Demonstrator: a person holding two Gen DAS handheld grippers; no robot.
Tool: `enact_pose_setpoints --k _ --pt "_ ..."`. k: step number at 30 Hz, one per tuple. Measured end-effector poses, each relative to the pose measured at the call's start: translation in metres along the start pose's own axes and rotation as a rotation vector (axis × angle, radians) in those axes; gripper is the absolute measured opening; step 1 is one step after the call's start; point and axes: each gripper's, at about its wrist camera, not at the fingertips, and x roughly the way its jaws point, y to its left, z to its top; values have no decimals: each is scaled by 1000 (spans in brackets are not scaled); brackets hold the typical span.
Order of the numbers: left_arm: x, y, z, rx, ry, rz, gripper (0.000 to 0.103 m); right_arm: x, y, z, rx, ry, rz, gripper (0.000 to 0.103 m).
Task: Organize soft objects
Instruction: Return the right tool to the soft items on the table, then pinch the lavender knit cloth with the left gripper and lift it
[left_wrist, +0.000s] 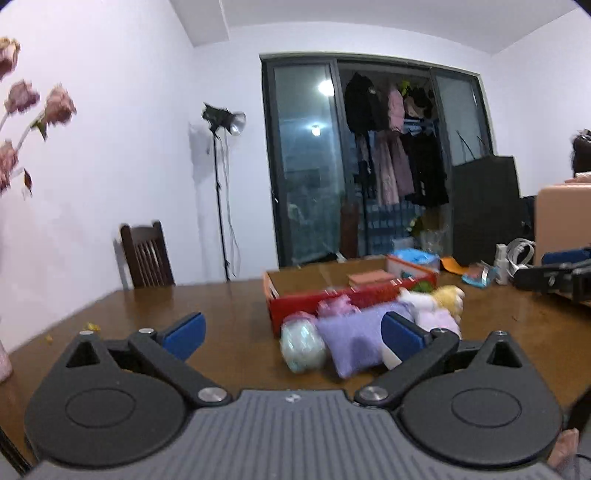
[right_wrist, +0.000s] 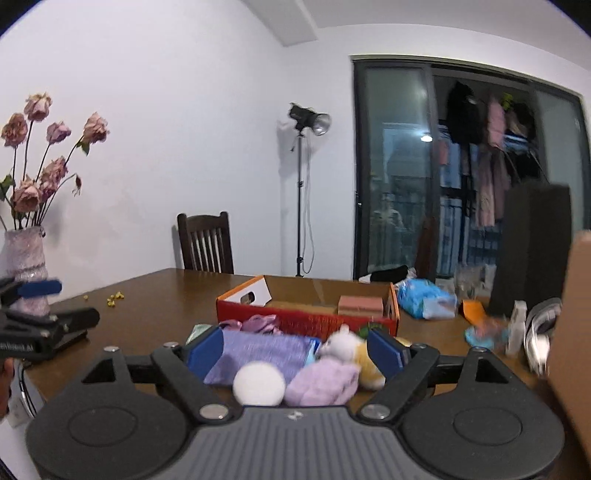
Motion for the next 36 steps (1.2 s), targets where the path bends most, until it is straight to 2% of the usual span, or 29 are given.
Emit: enact_pose_setpoints --k 2,5,8,14,20,23,25,26,30,32,34,35,36 --pt "-1 -3 -5 7 19 -26 103 -4 5 -14 -13 11 4 85" --pt "2 -8 -4 27 4 -12 103 -5 7 -23 -35 27 -3 85" --pt "7 -6 -6 6 13 -20 103 -3 4 -25 -4 29 -5 85" --pt "25 -6 -16 -7 80 -52 103 11 2 -32 22 44 13 85" --pt "72 -3 -26 -59 173 -117 102 53 0 -36 32 91 50 83" --pt "106 3 -27 -98 215 -131 85 86 -8 -32 46 119 60 76" --pt "131 7 -27 -141 263 -154 68 112 -16 -26 77 131 64 71" --pt "143 9 -27 -163 290 -170 64 122 -21 -23 94 134 64 69" --pt "177 13 -29 -234 341 -228 62 172 -32 -14 126 171 91 63" --pt "186 15 -31 -246 355 -239 54 195 -33 -12 132 196 108 59" --pt "196 16 -33 -263 378 -282 34 213 -34 -12 142 216 120 53" --pt "199 17 -34 -273 389 -301 29 222 -34 -13 156 231 128 49" --pt "201 18 -35 -283 397 -315 22 227 -34 -14 167 247 136 38"
